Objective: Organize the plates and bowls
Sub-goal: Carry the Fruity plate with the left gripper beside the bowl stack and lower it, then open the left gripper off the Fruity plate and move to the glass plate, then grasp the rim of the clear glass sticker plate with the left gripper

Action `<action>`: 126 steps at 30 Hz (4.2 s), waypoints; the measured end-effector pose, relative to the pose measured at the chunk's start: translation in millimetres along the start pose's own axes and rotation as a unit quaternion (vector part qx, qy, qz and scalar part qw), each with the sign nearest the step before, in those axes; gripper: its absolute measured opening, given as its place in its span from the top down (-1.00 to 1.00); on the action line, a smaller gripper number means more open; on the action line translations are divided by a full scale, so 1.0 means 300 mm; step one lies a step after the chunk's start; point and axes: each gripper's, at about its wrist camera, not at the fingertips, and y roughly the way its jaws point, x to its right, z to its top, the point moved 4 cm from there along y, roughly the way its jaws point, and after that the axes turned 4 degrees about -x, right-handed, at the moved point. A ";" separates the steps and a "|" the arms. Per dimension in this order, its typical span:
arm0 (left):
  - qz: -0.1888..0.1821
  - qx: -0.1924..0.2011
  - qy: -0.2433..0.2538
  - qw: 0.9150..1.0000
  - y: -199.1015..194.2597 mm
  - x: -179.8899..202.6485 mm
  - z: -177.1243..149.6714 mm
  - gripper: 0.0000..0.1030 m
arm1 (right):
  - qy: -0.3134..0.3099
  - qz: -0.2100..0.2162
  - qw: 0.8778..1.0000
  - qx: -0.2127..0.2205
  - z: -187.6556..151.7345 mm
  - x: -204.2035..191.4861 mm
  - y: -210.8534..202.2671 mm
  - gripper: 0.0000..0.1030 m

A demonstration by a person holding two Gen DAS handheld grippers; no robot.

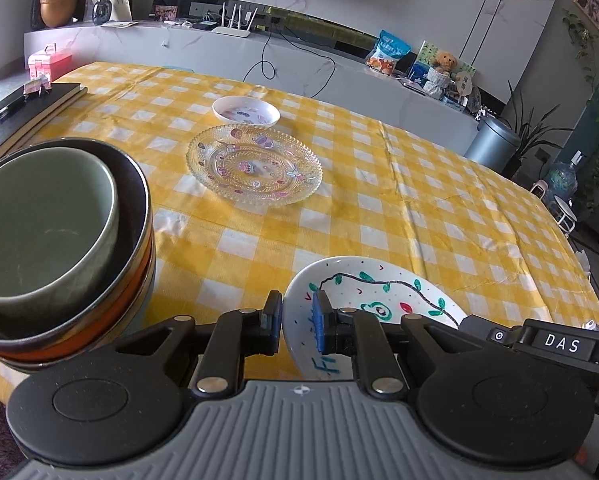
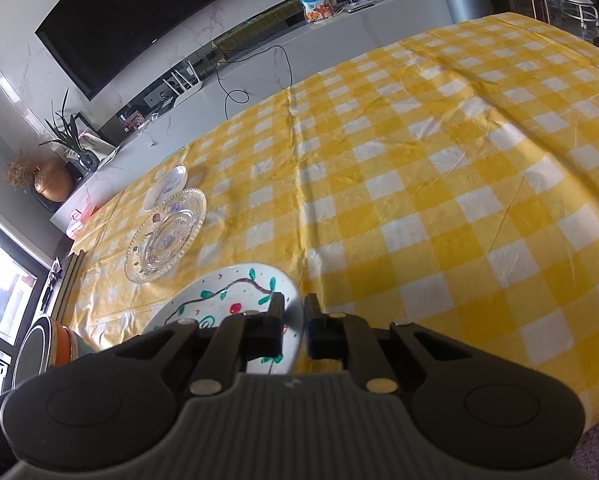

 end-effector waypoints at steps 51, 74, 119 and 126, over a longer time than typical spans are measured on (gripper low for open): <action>0.029 0.003 0.063 0.998 -0.022 0.022 -0.040 0.37 | -0.089 -0.054 0.994 0.038 -0.060 -0.072 -0.021 0.04; -0.018 -0.016 0.131 0.991 -0.202 0.030 0.182 -0.04 | -0.092 -0.073 0.989 0.094 0.033 -0.142 -0.137 -0.73; -0.069 -0.221 0.119 0.966 0.486 -0.375 0.663 0.12 | 0.018 0.043 0.989 -0.140 0.329 -0.295 0.556 0.31; -0.081 -0.227 0.095 0.966 0.513 -0.409 0.658 0.33 | 0.020 0.058 0.988 -0.144 0.315 -0.318 0.583 0.53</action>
